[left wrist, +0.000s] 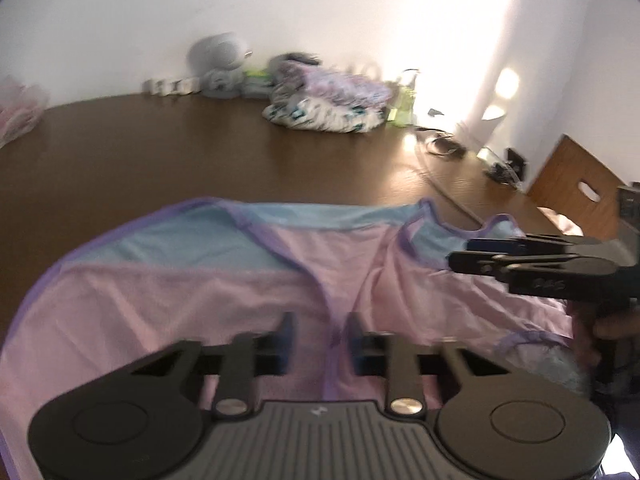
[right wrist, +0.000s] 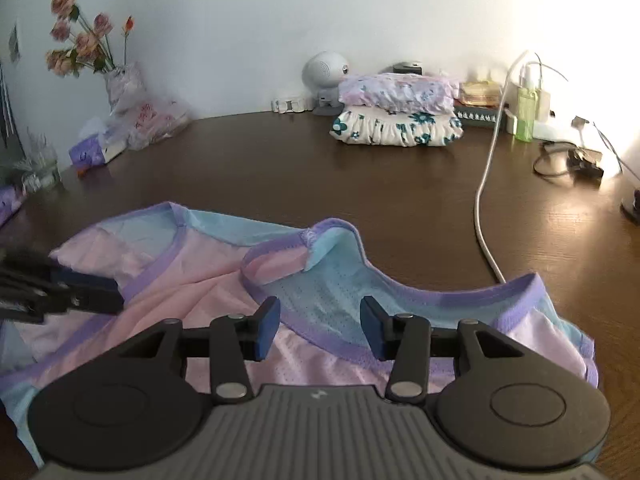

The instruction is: Fold clothes

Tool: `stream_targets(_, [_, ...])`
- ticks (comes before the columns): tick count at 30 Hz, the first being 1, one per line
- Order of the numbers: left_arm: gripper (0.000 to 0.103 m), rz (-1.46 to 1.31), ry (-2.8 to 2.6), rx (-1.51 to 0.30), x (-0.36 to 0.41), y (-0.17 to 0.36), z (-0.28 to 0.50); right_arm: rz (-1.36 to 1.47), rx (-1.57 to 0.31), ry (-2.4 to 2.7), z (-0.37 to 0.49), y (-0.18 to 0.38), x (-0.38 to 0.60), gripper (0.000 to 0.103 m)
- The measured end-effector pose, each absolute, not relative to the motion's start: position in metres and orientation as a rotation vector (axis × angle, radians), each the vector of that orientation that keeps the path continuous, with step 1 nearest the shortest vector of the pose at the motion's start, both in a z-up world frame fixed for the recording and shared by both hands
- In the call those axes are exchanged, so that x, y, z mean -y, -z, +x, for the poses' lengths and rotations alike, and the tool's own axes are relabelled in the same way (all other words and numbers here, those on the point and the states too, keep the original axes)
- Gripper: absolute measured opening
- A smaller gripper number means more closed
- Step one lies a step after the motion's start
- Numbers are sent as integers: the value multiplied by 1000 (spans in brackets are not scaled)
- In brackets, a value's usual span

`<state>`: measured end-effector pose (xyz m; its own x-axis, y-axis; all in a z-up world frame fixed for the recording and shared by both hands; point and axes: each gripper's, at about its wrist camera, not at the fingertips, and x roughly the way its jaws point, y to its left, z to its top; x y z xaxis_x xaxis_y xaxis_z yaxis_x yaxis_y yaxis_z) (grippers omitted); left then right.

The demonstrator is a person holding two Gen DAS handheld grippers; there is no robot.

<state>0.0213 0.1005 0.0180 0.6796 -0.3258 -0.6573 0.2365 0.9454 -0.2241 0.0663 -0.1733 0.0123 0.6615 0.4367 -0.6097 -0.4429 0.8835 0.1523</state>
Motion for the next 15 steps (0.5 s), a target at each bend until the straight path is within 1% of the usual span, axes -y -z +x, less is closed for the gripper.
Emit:
stream_targets(1, [14,-135,300,-756,-101,-14,19,-19,-701,-512,65,-12,172,39])
stream_targets(2, [13,-144,291,-741,-102,-13,15,-30,-714,-525,64,-11,171,29])
stream_targets(3, [11,-149,284,-729,-102,-12,12,-58,-705,-509,60,-12,169,12])
stream_targets(4, [10,-155,276,-718,-103,-12,9,-83,-697,-493,57,-13,168,4])
stream_targets(5, [9,-168,267,-708,-105,-10,7,-70,-685,-474,54,-16,171,4])
stream_targets(8, [8,-183,254,-681,-106,-5,5,8,-648,-436,46,-29,187,4])
stream_targets(10, [9,-139,245,-660,-100,-5,3,39,-630,-396,45,-31,197,8])
stream_targets(12, [9,-115,237,-651,-97,-5,1,65,-606,-353,38,-31,204,25])
stream_targets(13, [9,-118,229,-653,-97,-5,1,77,-609,-366,32,-30,205,29])
stream_targets(14, [9,-122,222,-655,-98,-6,1,98,-617,-395,24,-29,205,36])
stream_targets(15, [10,-125,214,-657,-98,-7,0,117,-630,-429,14,-27,204,37])
